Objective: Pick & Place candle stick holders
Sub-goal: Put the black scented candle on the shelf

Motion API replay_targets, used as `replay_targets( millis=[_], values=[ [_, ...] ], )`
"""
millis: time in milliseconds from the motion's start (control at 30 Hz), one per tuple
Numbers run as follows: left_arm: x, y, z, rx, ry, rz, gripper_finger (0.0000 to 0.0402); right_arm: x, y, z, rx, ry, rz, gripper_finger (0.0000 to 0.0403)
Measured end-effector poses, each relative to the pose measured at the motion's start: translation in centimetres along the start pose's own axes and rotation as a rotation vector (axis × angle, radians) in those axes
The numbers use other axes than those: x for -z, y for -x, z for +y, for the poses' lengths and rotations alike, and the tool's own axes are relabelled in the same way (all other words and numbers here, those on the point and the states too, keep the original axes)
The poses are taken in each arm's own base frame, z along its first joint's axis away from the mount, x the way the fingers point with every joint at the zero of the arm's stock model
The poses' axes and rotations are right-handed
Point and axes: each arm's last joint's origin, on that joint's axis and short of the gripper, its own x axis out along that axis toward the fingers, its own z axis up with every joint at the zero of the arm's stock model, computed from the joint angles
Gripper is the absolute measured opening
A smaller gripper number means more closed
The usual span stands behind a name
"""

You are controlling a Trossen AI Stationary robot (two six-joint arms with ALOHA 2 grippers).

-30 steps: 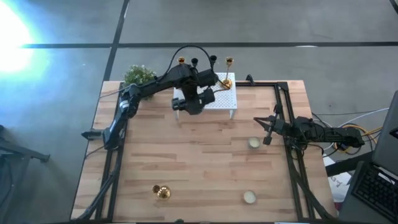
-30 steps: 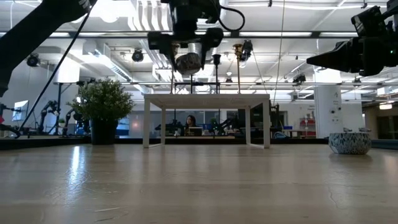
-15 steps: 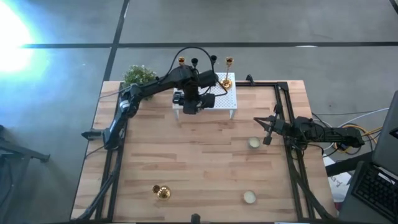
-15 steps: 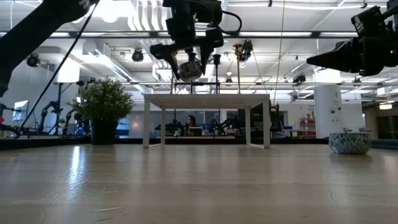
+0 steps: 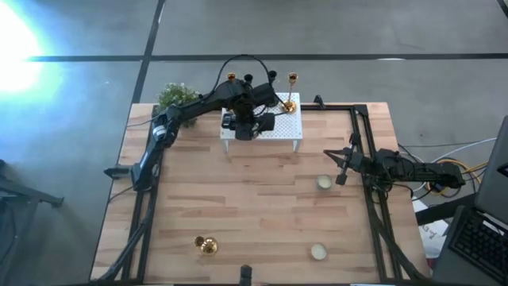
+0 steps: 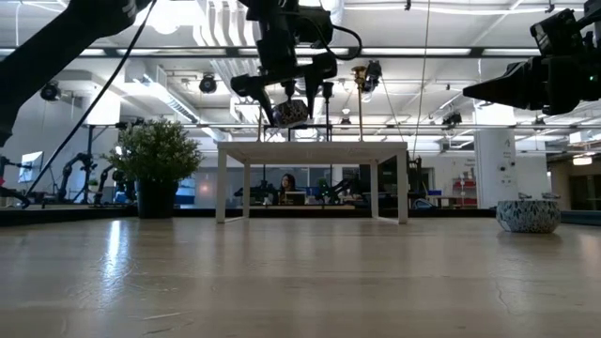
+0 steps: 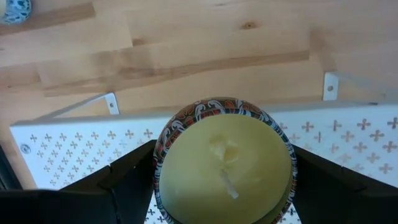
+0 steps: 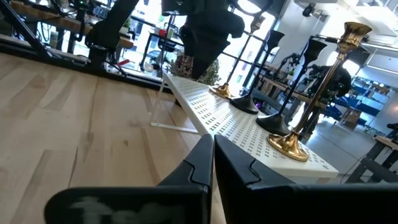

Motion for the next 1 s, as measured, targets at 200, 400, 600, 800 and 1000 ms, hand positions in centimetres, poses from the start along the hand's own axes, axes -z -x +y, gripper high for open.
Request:
replay_targets(
  millis=[200,400,600,800,1000],
  values=[
    [-0.3,0.0,0.1,0.006,0.060,-0.004,0.0307,0.0,0.0,0.0,0.000,0.000,0.000,0.0008],
    [-0.5,-0.1,0.2,0.004,0.010,-0.019,0.0307,0.0,0.0,0.0,0.000,0.000,0.001,0.0008],
    [0.0,0.0,-0.1,0.004,0.005,-0.016,0.0307,0.0,0.0,0.0,0.000,0.000,0.000,0.0008],
    [1.4,-0.8,0.0,-0.028,-0.069,0.016,0.0307,0.0,0.0,0.0,0.000,0.000,0.000,0.0008],
    [3.0,-2.4,0.4,-0.020,-0.137,0.101,0.0307,0.0,0.0,0.0,0.000,0.000,0.000,0.0008]
  ],
)
